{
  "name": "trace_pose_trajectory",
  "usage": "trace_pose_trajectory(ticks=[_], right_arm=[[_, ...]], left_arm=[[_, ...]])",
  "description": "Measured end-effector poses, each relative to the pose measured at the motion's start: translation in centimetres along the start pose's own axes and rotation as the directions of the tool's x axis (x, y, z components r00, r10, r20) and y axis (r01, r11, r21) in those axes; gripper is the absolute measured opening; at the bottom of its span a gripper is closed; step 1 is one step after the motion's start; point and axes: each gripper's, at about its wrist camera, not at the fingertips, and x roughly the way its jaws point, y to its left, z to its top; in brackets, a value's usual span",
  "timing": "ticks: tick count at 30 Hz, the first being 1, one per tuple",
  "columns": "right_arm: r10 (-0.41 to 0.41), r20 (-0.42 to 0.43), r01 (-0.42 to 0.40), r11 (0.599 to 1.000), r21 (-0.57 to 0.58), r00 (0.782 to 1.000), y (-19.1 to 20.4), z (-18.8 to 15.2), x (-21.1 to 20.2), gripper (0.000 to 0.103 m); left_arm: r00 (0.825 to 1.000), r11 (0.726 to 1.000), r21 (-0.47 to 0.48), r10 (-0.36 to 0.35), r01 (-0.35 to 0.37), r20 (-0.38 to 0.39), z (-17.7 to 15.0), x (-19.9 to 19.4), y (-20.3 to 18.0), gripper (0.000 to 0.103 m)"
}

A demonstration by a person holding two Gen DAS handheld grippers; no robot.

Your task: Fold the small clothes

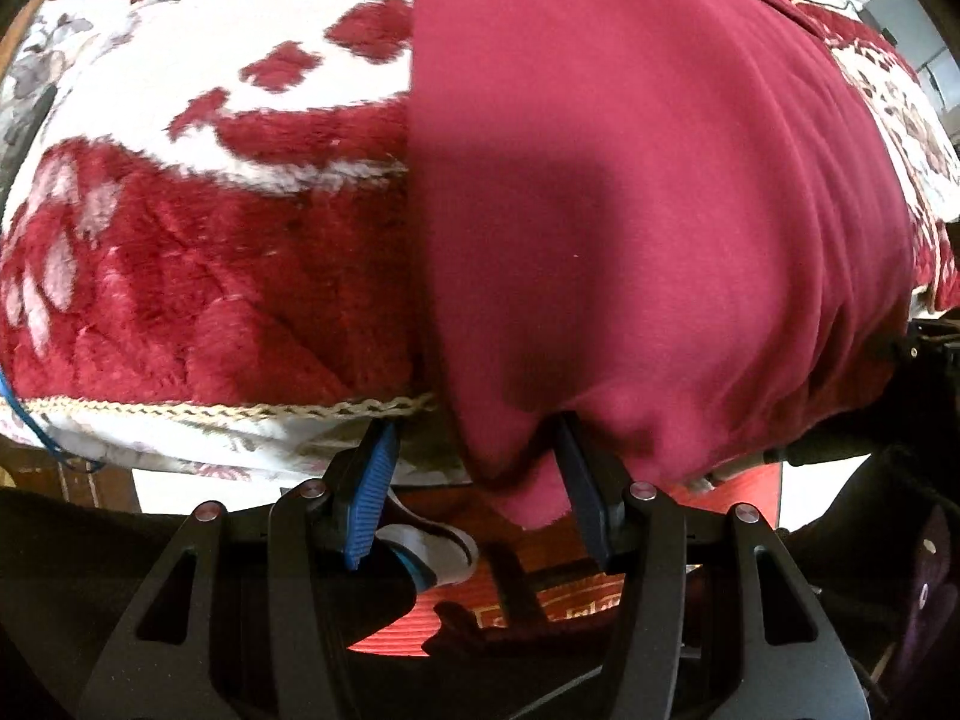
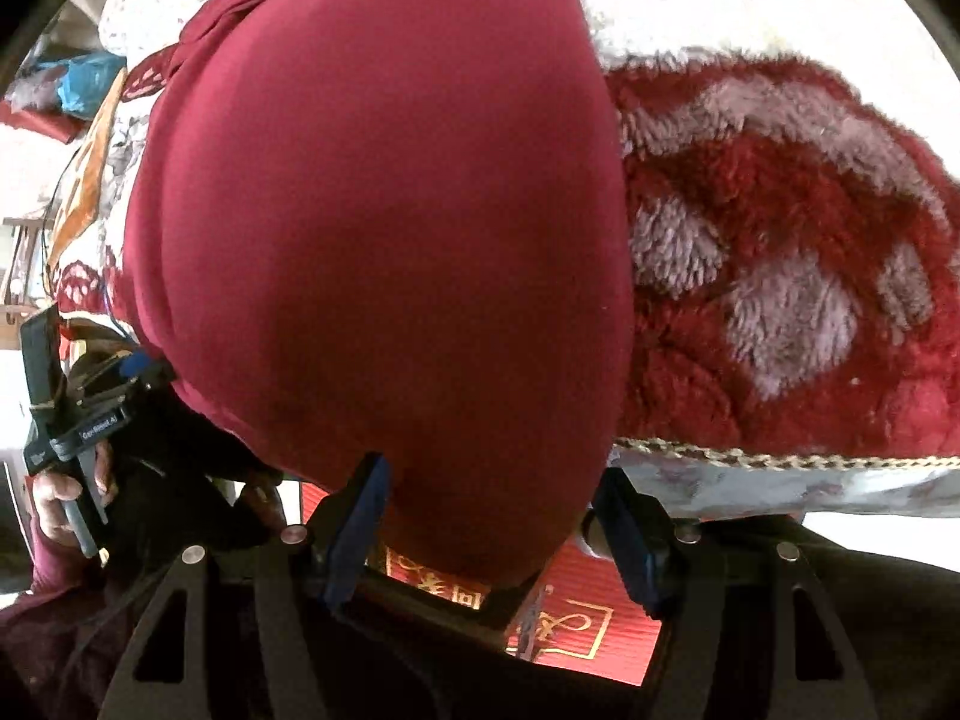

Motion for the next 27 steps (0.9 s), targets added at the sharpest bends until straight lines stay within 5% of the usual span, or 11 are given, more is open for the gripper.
trace_pose_trajectory(ticks=[3, 5, 9, 14, 21, 27], right_arm=[[0.015, 0.007, -0.015, 1.000, 0.013, 1.000, 0.0, -0.1, 0.2, 0.061], [0.028, 0.015, -0.028, 1.000, -0.013, 0.999, 0.4, -0.4, 0.2, 0.037], [0.078, 0.061, -0.071, 0.991, -0.110, 0.995, 2.4, -0.6, -1.3, 0.023], [0.181, 0.113, -0.161, 0.973, -0.165, 0.977, 3.6, -1.2, -4.1, 0.021], [0.361, 0.274, -0.334, 0.932, -0.142, 0.891, 3.4, 0.1, -8.8, 0.020], [0.364, 0.438, -0.317, 0.932, -0.178, 0.822, 3.7, 3.2, -13.1, 0.020]], left_arm=[[0.999, 0.999, -0.010, -0.033, 0.033, 0.003, -0.1, -0.1, 0.4, 0.041], [0.998, 0.998, -0.009, -0.069, 0.069, 0.005, -0.3, -0.3, 0.7, 0.013], [0.996, 0.996, 0.024, -0.088, 0.088, 0.030, -0.5, -1.5, 0.1, 0.007], [0.975, 0.981, 0.039, -0.195, 0.191, 0.110, 0.1, -6.3, 0.7, 0.006], [0.924, 0.965, 0.021, -0.256, 0.261, 0.283, 3.7, -12.4, 1.6, 0.006], [0.889, 0.970, 0.004, -0.225, 0.243, 0.400, 8.1, -14.3, 1.6, 0.006]])
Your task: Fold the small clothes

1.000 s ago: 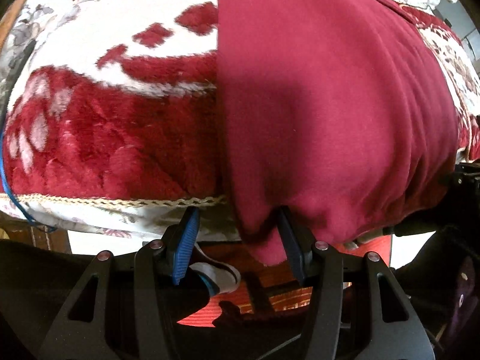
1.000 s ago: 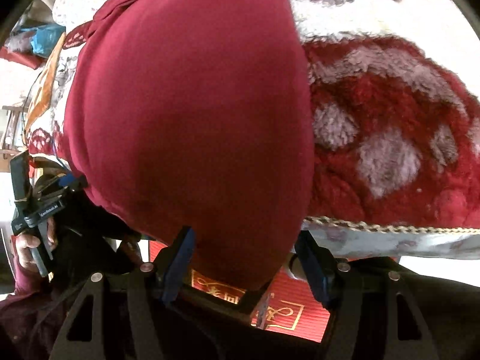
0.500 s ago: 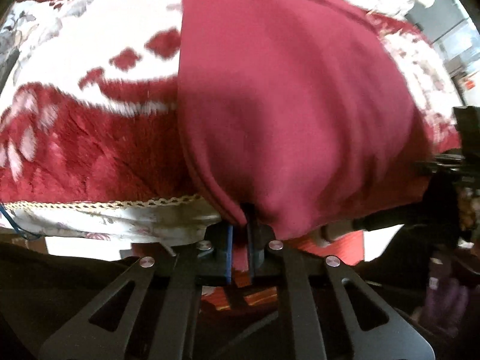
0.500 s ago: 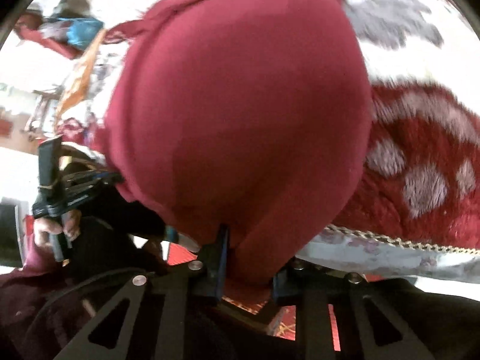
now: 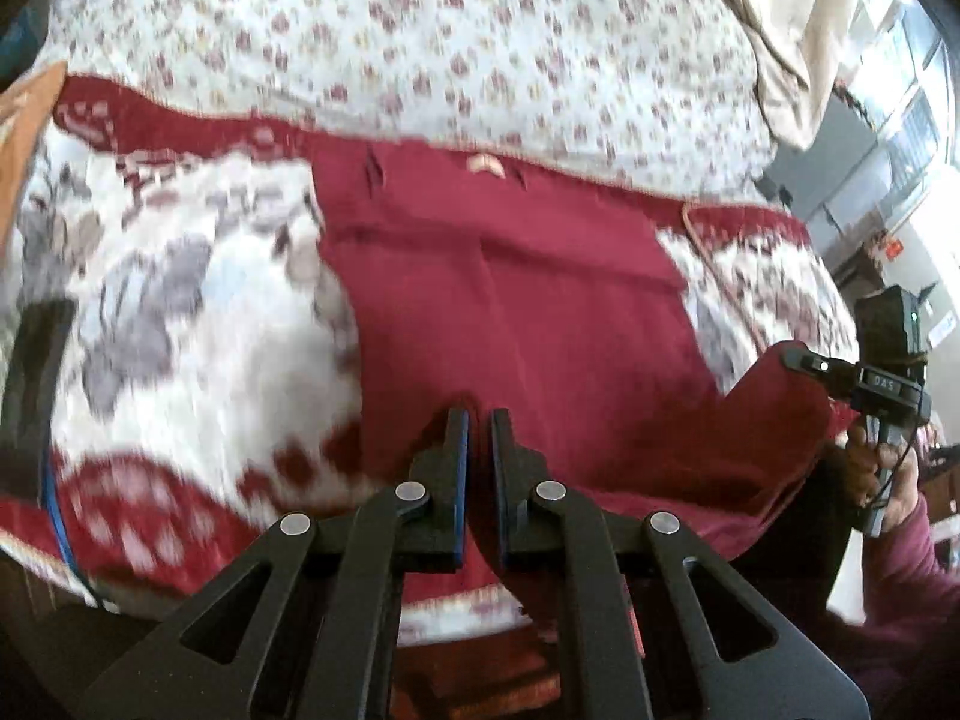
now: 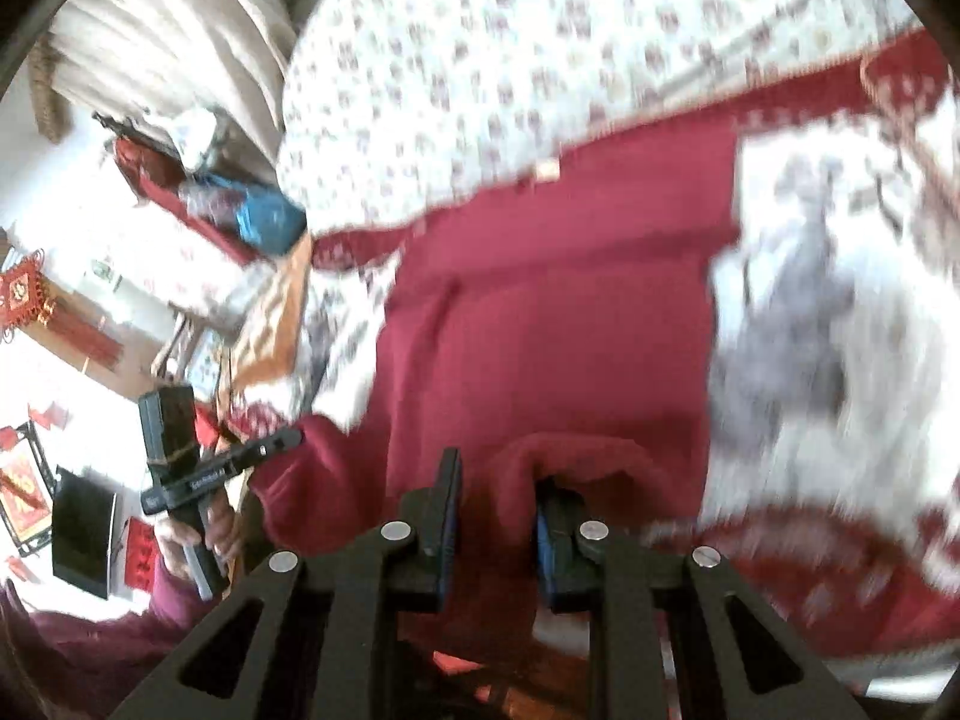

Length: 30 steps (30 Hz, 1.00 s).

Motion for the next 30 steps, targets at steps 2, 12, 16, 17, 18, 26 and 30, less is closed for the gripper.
trace_pose_trajectory(ticks=[2, 12, 16, 17, 18, 26, 30], right_arm=[[-0.003, 0.050, 0.004, 1.000, -0.009, 0.999, -0.3, 1.6, -0.8, 0.020], [-0.160, 0.144, 0.162, 0.987, 0.000, 0.977, -3.1, 9.1, 2.3, 0.019], [-0.237, 0.138, 0.240, 0.971, -0.008, 0.962, -4.7, 10.1, 3.8, 0.017], [-0.246, 0.127, 0.249, 0.968, -0.007, 0.961, -5.1, 10.1, 4.4, 0.017], [-0.259, 0.109, 0.261, 0.965, -0.004, 0.960, -5.5, 10.1, 5.1, 0.017], [-0.246, 0.013, 0.245, 0.968, 0.060, 0.969, -7.6, 9.7, 6.7, 0.018], [-0.191, 0.001, 0.189, 0.975, 0.119, 0.982, -8.0, 9.2, 6.1, 0.020]], left_arm=[[0.999, 1.000, -0.010, 0.007, -0.007, 0.034, 1.9, 0.1, 0.3, 0.006], [0.990, 0.985, -0.162, 0.083, -0.064, 0.113, 7.5, 4.4, 4.1, 0.006], [0.992, 0.967, -0.249, 0.085, -0.058, 0.098, 7.7, 6.4, 6.2, 0.006], [0.992, 0.965, -0.254, 0.088, -0.063, 0.086, 7.6, 6.9, 6.5, 0.006], [0.993, 0.964, -0.259, 0.086, -0.063, 0.077, 7.5, 7.3, 6.7, 0.006], [0.997, 0.958, -0.288, 0.021, 0.001, 0.072, 7.5, 6.6, 7.0, 0.013], [0.997, 0.954, -0.295, -0.028, 0.047, 0.071, 7.3, 5.9, 6.4, 0.026]])
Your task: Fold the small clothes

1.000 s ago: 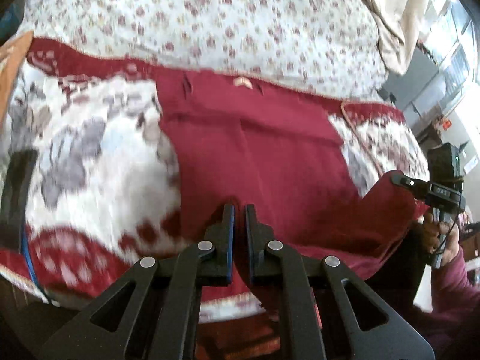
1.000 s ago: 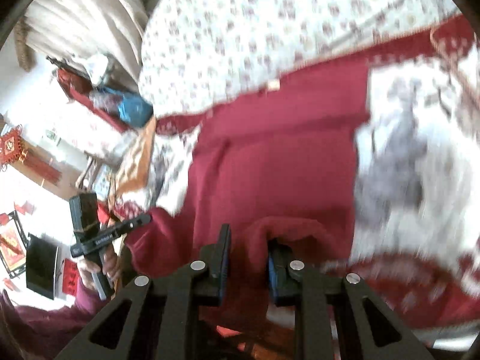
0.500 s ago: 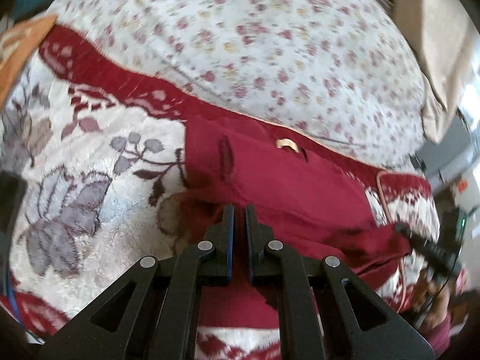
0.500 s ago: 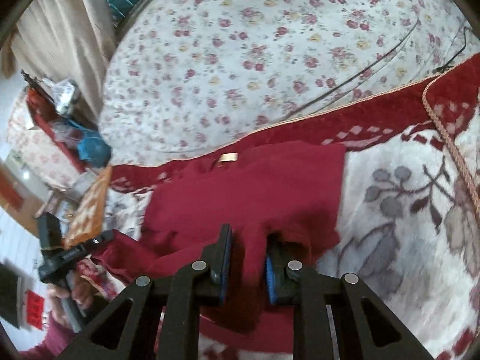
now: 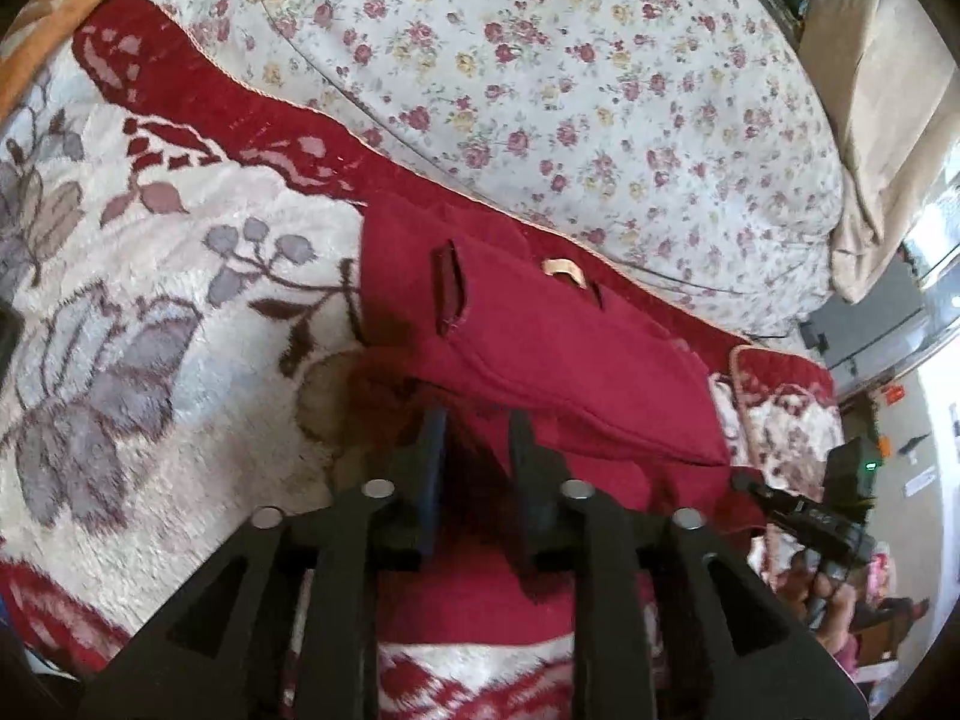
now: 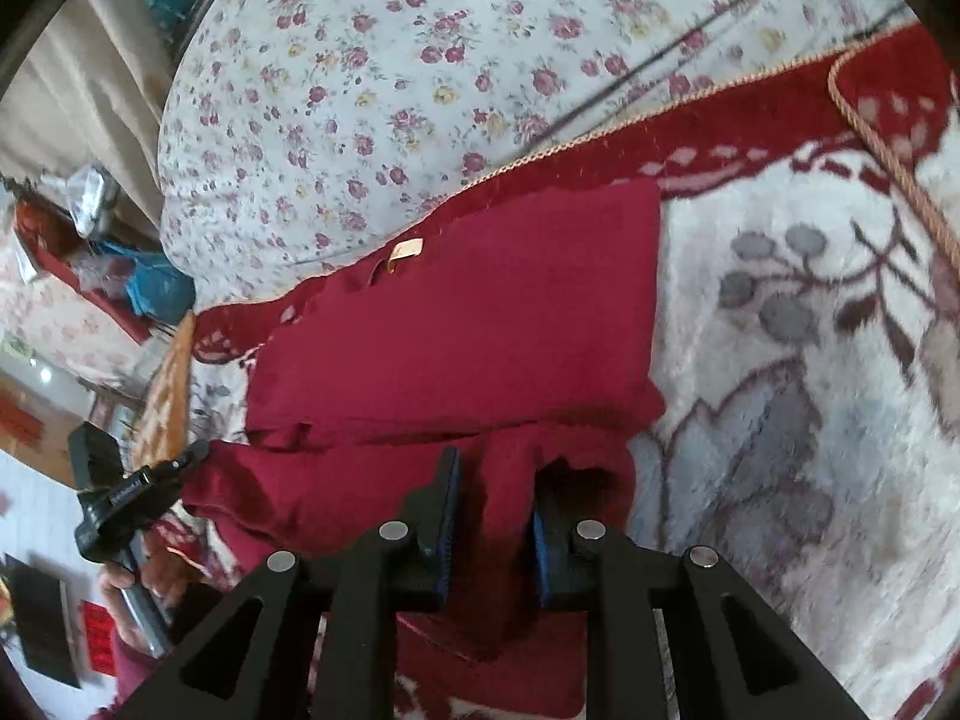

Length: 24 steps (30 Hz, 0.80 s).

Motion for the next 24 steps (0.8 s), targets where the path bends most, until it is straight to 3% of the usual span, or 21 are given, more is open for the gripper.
trace_pose_trajectory(ticks=[2, 4, 5, 11, 15, 21, 24], right_arm=[[0.019, -0.003, -0.019, 1.000, 0.013, 1.000, 0.0, -0.2, -0.2, 0.022], [0.042, -0.007, -0.041, 0.998, 0.038, 0.999, -0.2, -0.5, -0.3, 0.043], [0.051, -0.013, -0.050, 0.997, 0.051, 0.999, -0.2, -0.6, -0.3, 0.045], [0.073, -0.035, -0.072, 0.997, 0.036, 0.997, 0.7, -1.0, 0.0, 0.045], [0.089, -0.036, -0.088, 0.995, 0.043, 0.995, 0.6, -1.1, 0.3, 0.045], [0.037, -0.046, -0.038, 0.999, -0.030, 0.998, 1.4, -1.6, 0.7, 0.045], [0.006, -0.033, -0.008, 0.997, -0.082, 0.999, 2.0, -1.6, 0.4, 0.039]], left_arm=[[1.000, 1.000, -0.021, -0.016, 0.016, 0.000, -0.2, -0.3, 0.0, 0.033], [1.000, 1.000, -0.028, -0.006, 0.006, -0.005, -0.4, -0.4, -0.1, 0.033], [1.000, 0.999, -0.031, -0.013, 0.013, -0.004, -0.4, -0.6, -0.1, 0.033], [0.999, 0.998, -0.041, -0.047, 0.047, 0.005, -0.2, -1.3, -0.9, 0.033], [1.000, 1.000, -0.005, -0.009, 0.009, -0.027, -0.3, 0.1, -1.8, 0.033], [0.997, 0.999, 0.002, 0.039, -0.039, -0.071, -0.5, 2.3, -1.5, 0.033], [0.996, 0.999, 0.004, 0.043, -0.042, -0.074, -0.6, 2.6, -1.3, 0.033]])
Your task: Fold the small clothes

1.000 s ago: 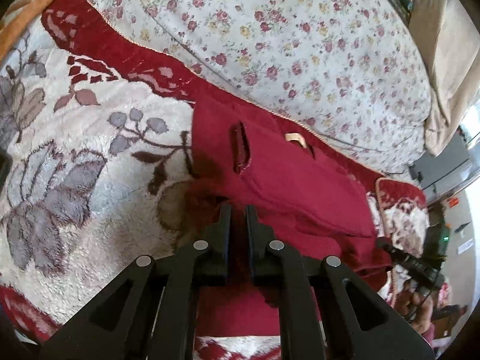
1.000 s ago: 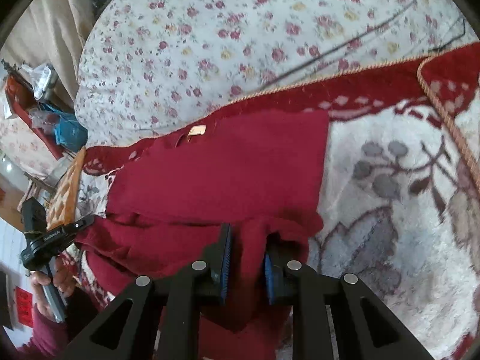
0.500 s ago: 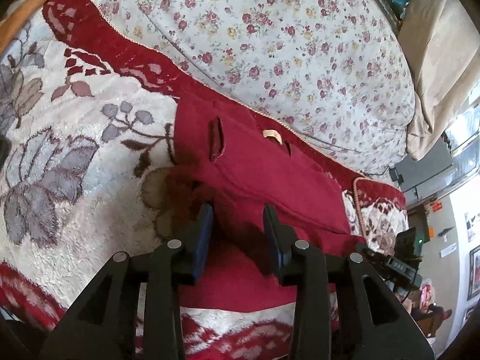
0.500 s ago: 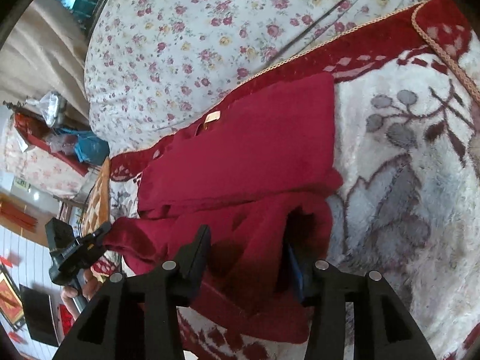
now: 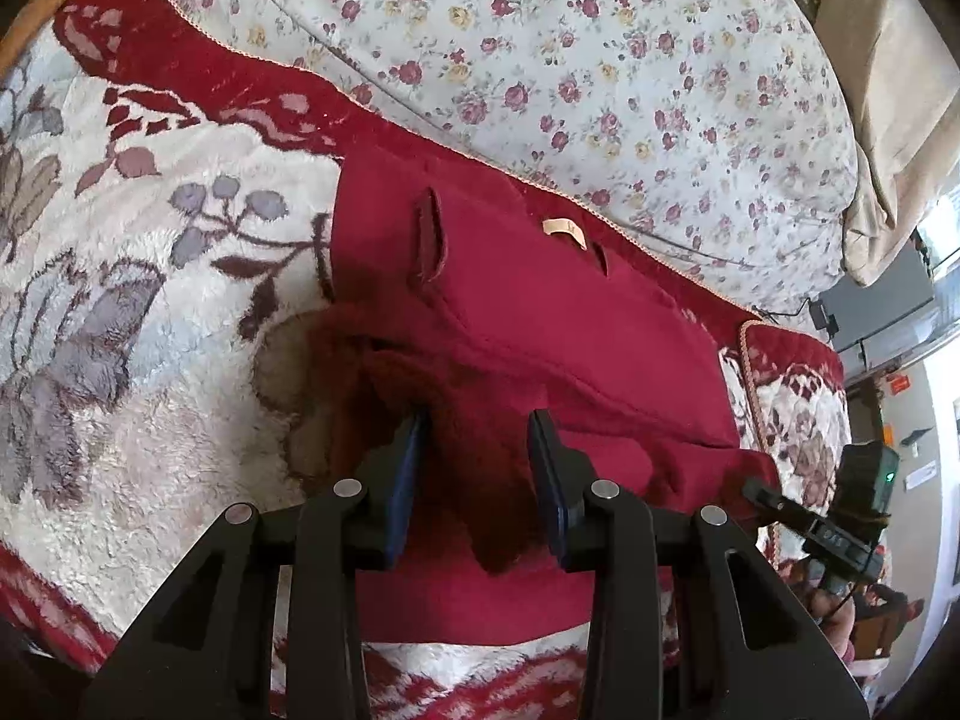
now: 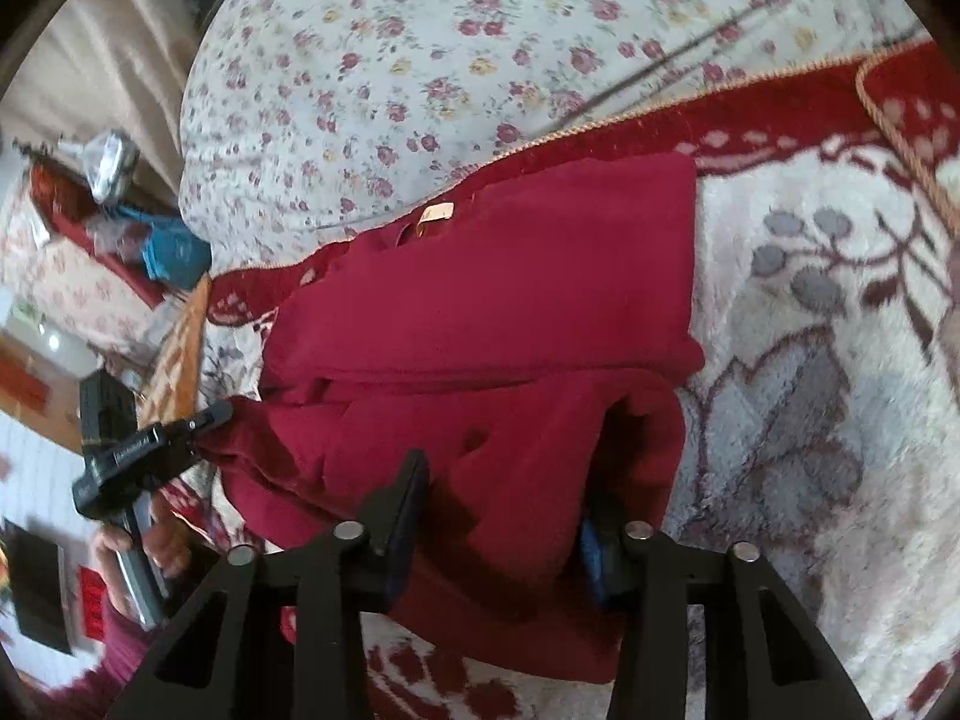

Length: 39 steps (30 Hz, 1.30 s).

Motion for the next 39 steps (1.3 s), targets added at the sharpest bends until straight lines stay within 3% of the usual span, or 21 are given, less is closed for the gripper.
trace_pose_trajectory(ticks=[3, 5, 7, 12, 19, 24, 31, 33, 34, 37, 38, 39], right_arm=[[0.016, 0.020, -0.016, 1.000, -0.012, 1.000, 0.1, 0.2, -0.4, 0.030], [0.016, 0.042, -0.015, 1.000, -0.025, 0.999, 0.4, 0.5, -0.7, 0.027], [0.021, 0.071, -0.018, 0.999, -0.043, 0.997, 0.7, 1.1, -1.2, 0.025], [0.025, 0.151, -0.014, 0.997, -0.072, 0.988, 1.5, 4.0, -2.8, 0.021], [-0.010, 0.206, 0.027, 0.996, -0.080, 0.978, 1.9, 9.3, -1.6, 0.020], [-0.035, 0.200, 0.043, 0.998, -0.039, 0.979, 0.3, 12.6, 1.1, 0.020], [-0.053, 0.143, 0.048, 0.998, 0.038, 0.988, -2.4, 15.1, 5.7, 0.022], [-0.044, 0.140, 0.043, 0.999, 0.011, 0.989, -2.2, 15.1, 5.7, 0.036], [-0.036, 0.155, 0.036, 0.999, 0.006, 0.987, -2.1, 15.1, 5.2, 0.043], [-0.022, 0.190, 0.017, 0.999, 0.028, 0.981, -2.0, 15.2, 3.6, 0.043], [-0.021, 0.205, 0.012, 0.999, 0.043, 0.978, -2.0, 15.3, 3.0, 0.043], [-0.022, 0.219, 0.013, 0.999, 0.042, 0.975, -1.9, 15.2, 2.5, 0.043]], left_arm=[[1.000, 1.000, 0.020, 0.010, -0.010, -0.002, -0.1, 0.1, 0.0, 0.026], [1.000, 0.999, 0.029, 0.020, -0.021, 0.010, 0.0, -0.1, 0.0, 0.013], [0.999, 1.000, 0.024, -0.004, 0.003, 0.032, 0.7, -0.8, -0.1, 0.011], [0.995, 0.999, 0.030, -0.034, 0.032, 0.099, 3.5, -2.1, -1.4, 0.010], [0.985, 1.000, 0.024, -0.006, 0.002, 0.173, 8.6, -0.7, -2.5, 0.009], [0.989, 0.999, -0.031, 0.029, -0.025, 0.145, 11.6, 3.2, -1.0, 0.009], [0.993, 0.995, -0.092, 0.055, -0.046, 0.100, 12.7, 7.2, 1.3, 0.009], [0.995, 0.996, -0.085, 0.044, -0.036, 0.092, 12.8, 7.2, 1.2, 0.014], [0.995, 0.996, -0.078, 0.038, -0.031, 0.091, 12.8, 7.1, 1.0, 0.022], [0.995, 0.998, -0.056, 0.011, -0.005, 0.104, 12.7, 5.9, 0.2, 0.047], [0.992, 0.998, -0.054, 0.019, -0.012, 0.122, 12.7, 5.4, 0.0, 0.062], [0.988, 0.998, -0.056, 0.035, -0.027, 0.151, 12.6, 4.8, -0.2, 0.068]])
